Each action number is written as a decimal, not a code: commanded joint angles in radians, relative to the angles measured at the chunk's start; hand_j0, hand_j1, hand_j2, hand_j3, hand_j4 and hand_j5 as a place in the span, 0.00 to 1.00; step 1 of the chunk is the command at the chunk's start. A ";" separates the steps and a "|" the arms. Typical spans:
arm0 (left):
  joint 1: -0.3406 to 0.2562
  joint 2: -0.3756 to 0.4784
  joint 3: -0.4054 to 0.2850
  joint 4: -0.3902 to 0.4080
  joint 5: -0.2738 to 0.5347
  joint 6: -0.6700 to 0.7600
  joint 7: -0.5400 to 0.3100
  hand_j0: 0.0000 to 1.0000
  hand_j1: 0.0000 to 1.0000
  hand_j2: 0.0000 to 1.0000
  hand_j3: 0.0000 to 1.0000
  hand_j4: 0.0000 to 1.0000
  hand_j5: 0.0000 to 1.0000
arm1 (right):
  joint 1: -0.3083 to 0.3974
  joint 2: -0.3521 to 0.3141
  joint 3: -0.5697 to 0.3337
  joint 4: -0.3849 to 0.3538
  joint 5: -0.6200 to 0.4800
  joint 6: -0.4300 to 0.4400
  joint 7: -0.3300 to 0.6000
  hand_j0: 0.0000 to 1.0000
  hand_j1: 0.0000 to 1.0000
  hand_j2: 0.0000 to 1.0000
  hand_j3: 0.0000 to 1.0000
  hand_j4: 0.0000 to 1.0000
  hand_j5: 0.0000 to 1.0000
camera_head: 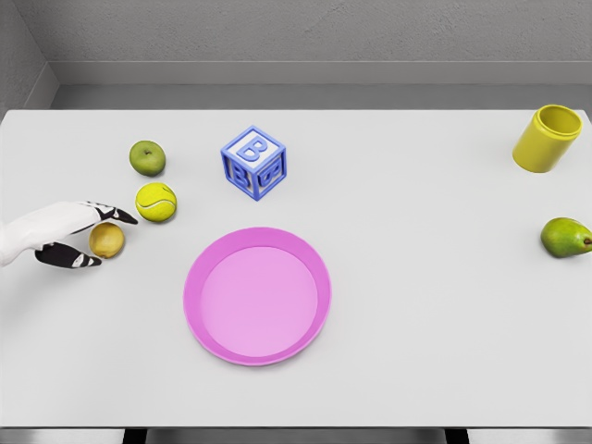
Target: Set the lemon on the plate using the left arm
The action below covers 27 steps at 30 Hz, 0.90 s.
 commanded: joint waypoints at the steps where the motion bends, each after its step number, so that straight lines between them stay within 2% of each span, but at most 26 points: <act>1: 0.000 0.001 -0.001 0.000 0.004 0.001 0.000 0.80 0.80 0.80 0.80 0.80 0.80 | 0.000 0.000 0.000 0.000 0.000 0.000 0.000 1.00 1.00 1.00 1.00 1.00 1.00; 13: 0.000 -0.011 -0.003 0.012 -0.004 -0.001 0.000 0.80 0.80 0.80 0.80 0.80 0.80 | 0.000 0.000 0.000 0.000 0.000 0.000 0.000 1.00 1.00 1.00 1.00 1.00 1.00; 18: 0.000 -0.011 -0.003 0.017 -0.004 -0.001 0.000 0.73 0.73 0.73 0.73 0.73 0.73 | 0.000 0.000 0.000 0.000 0.000 0.000 0.000 1.00 1.00 1.00 1.00 1.00 1.00; 27: 0.000 -0.019 -0.003 0.020 -0.006 -0.001 0.000 0.73 0.73 0.73 0.73 0.73 0.73 | 0.000 0.000 0.000 0.000 0.000 0.000 0.000 1.00 1.00 1.00 1.00 1.00 1.00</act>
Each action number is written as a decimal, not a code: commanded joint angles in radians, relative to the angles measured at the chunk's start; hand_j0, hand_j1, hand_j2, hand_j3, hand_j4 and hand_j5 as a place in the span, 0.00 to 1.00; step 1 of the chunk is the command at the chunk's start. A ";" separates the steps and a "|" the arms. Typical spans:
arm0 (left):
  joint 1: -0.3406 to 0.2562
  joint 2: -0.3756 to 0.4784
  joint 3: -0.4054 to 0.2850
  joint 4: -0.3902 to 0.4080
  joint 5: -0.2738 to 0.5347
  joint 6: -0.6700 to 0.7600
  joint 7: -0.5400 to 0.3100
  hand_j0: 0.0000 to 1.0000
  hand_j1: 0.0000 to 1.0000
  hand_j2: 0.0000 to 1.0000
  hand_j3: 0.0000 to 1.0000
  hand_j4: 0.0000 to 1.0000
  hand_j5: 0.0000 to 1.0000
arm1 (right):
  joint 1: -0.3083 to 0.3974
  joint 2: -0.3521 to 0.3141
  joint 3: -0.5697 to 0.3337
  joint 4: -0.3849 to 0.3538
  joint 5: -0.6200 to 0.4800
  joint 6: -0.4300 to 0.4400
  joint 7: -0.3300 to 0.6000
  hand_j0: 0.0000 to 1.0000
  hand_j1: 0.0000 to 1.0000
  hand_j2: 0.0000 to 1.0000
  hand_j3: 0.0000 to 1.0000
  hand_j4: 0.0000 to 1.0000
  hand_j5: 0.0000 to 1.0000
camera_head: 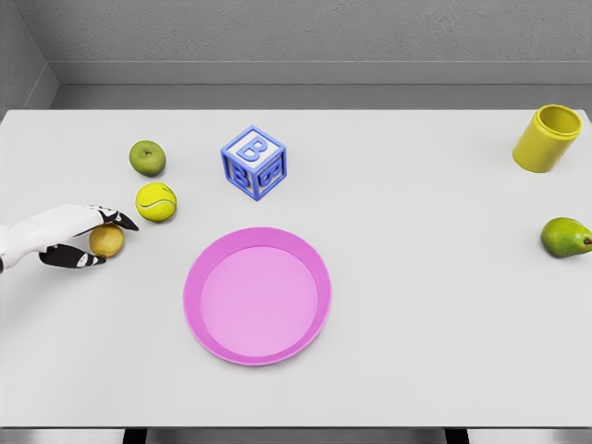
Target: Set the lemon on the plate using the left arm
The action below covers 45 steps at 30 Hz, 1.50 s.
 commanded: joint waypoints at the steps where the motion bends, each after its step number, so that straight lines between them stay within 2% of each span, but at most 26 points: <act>1: 0.000 0.000 0.000 0.005 0.003 -0.001 0.000 0.73 0.73 0.73 0.73 0.73 0.73 | 0.000 0.000 0.000 0.000 0.000 0.000 0.000 1.00 1.00 1.00 1.00 1.00 1.00; 6: 0.002 0.000 0.000 0.007 0.003 -0.004 0.000 0.70 0.70 0.70 0.70 0.70 0.70 | 0.000 0.000 0.000 0.000 0.000 0.000 0.000 1.00 1.00 1.00 1.00 1.00 1.00; 15: 0.002 0.000 0.000 0.005 0.003 -0.013 0.000 0.49 0.49 0.49 0.49 0.49 0.49 | 0.000 0.000 0.000 0.000 0.000 0.000 0.000 1.00 1.00 1.00 1.00 1.00 1.00; 19: 0.002 0.000 0.002 0.005 0.003 -0.012 0.000 0.46 0.46 0.46 0.46 0.46 0.46 | 0.000 0.000 0.000 0.000 0.000 0.000 0.000 1.00 1.00 1.00 1.00 1.00 1.00; 45: 0.006 0.023 0.020 -0.033 0.009 -0.059 0.000 0.44 0.44 0.44 0.44 0.44 0.44 | 0.000 0.000 0.000 0.000 0.000 0.000 0.000 1.00 1.00 1.00 1.00 1.00 1.00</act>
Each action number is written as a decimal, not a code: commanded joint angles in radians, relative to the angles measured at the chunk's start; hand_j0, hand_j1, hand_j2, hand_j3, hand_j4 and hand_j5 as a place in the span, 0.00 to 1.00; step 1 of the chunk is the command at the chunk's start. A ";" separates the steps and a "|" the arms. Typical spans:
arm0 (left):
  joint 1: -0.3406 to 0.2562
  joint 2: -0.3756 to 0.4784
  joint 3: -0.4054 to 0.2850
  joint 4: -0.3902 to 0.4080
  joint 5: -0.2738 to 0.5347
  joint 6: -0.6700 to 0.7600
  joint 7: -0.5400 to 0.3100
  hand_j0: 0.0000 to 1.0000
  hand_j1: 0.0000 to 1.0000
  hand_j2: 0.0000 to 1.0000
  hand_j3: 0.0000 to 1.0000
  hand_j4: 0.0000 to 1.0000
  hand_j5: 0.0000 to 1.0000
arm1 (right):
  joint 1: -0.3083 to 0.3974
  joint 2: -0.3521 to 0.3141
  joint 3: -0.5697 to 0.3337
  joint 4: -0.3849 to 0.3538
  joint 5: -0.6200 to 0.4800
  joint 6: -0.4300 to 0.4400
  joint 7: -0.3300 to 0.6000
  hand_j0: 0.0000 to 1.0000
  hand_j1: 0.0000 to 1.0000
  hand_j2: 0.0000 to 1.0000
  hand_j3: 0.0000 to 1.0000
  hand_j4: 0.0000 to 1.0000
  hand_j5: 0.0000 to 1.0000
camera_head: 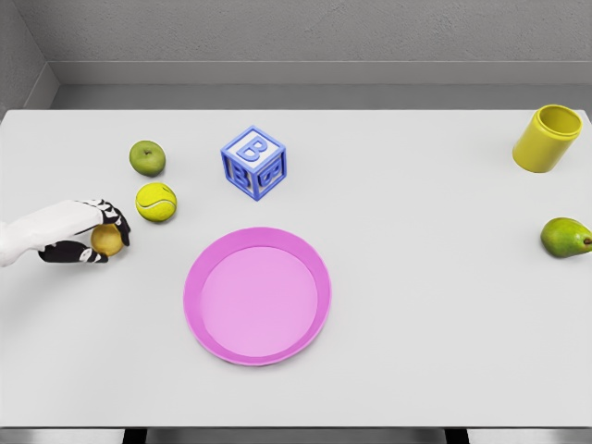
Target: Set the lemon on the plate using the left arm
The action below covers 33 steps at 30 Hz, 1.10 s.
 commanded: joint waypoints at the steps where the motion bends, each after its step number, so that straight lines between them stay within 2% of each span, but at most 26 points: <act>1: 0.000 0.005 0.004 -0.004 0.004 -0.010 0.001 0.44 0.44 0.44 0.44 0.44 0.44 | 0.000 0.000 0.000 0.000 0.000 0.000 0.000 1.00 1.00 1.00 1.00 1.00 1.00; 10: 0.005 0.030 0.008 -0.041 0.006 -0.012 0.001 0.44 0.44 0.44 0.44 0.44 0.44 | 0.000 0.000 0.000 0.000 0.000 0.000 0.000 1.00 1.00 1.00 1.00 1.00 1.00; 33: 0.006 0.028 0.011 -0.101 0.007 -0.142 0.004 0.44 0.44 0.44 0.44 0.44 0.44 | 0.000 0.000 0.000 0.000 0.000 0.000 0.000 1.00 1.00 1.00 1.00 1.00 1.00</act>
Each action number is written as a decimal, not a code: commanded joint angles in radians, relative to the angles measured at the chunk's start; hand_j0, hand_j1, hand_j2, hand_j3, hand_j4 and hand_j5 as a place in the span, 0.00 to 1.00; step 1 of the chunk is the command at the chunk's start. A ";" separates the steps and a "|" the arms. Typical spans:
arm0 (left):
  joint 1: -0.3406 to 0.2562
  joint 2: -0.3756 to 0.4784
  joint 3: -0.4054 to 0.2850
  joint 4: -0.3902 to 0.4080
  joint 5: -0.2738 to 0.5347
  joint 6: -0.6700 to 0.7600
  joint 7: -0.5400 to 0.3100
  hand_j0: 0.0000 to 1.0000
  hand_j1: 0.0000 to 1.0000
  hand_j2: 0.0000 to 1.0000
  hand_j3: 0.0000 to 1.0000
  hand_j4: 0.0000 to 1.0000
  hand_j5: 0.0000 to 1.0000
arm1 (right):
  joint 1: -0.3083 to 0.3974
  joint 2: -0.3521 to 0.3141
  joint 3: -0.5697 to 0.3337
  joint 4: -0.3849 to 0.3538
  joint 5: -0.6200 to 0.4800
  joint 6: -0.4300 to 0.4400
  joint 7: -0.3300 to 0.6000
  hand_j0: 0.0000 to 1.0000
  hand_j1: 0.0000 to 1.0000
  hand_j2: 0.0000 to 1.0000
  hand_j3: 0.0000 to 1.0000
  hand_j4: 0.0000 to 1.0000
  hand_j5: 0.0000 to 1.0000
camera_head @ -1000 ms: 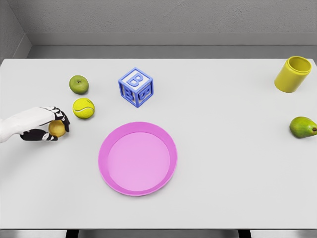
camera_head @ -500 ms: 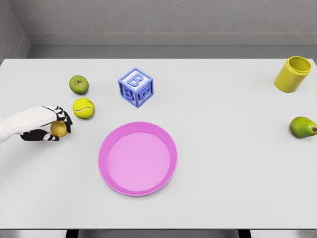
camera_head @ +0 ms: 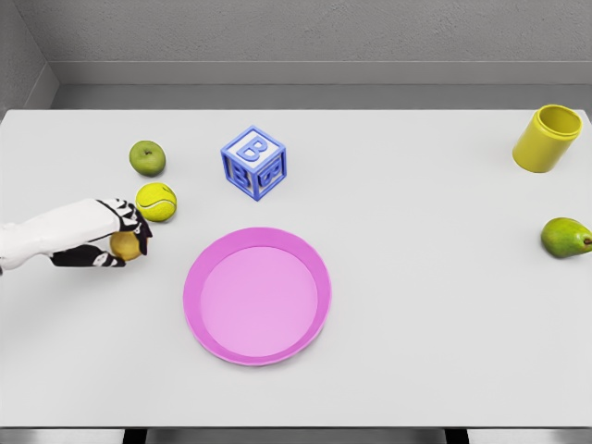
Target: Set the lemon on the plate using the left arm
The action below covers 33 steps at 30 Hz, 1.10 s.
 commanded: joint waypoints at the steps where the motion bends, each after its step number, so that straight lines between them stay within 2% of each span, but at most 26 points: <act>1: 0.000 0.001 0.005 -0.010 0.007 -0.019 0.001 0.44 0.44 0.44 0.44 0.44 0.44 | 0.000 0.000 0.000 0.000 0.000 0.000 0.000 1.00 1.00 1.00 1.00 1.00 1.00; 33: 0.003 -0.015 0.019 -0.105 0.009 -0.125 0.001 0.43 0.43 0.43 0.43 0.43 0.43 | 0.000 0.000 0.000 0.000 0.000 0.000 0.000 1.00 1.00 1.00 1.00 1.00 1.00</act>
